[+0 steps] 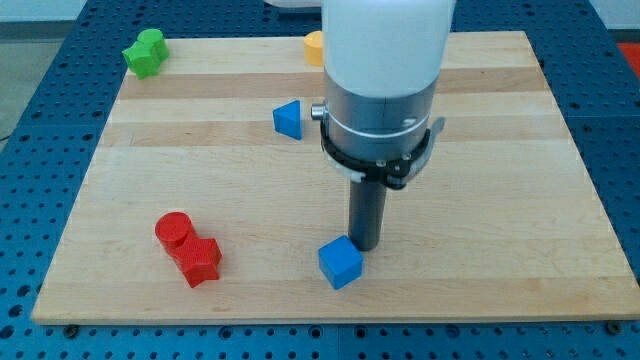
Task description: Slide the blue triangle to the top left of the blue cube
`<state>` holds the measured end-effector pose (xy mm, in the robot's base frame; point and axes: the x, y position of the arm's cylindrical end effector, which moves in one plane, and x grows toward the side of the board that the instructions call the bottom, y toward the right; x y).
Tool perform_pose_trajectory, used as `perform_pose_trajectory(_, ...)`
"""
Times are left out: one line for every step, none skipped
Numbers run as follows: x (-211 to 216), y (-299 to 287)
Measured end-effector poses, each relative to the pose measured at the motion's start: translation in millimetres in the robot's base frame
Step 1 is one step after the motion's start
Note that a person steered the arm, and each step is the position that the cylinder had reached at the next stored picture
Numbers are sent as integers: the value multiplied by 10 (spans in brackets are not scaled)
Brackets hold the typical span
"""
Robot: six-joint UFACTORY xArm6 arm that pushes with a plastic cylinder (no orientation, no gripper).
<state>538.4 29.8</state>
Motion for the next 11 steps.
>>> perform_pose_trajectory(-557,21)
perform_pose_trajectory(-1262,228)
perform_pose_trajectory(-1867,115)
perform_pose_trajectory(-2254,-288)
perform_pose_trajectory(-2255,-828)
perform_pose_trajectory(-1605,-864)
perform_pose_trajectory(-1072,-813)
perform_pose_trajectory(-1196,-813)
perform_pose_trajectory(-1316,-813)
perform_pose_trajectory(-870,-813)
perform_pose_trajectory(-382,-813)
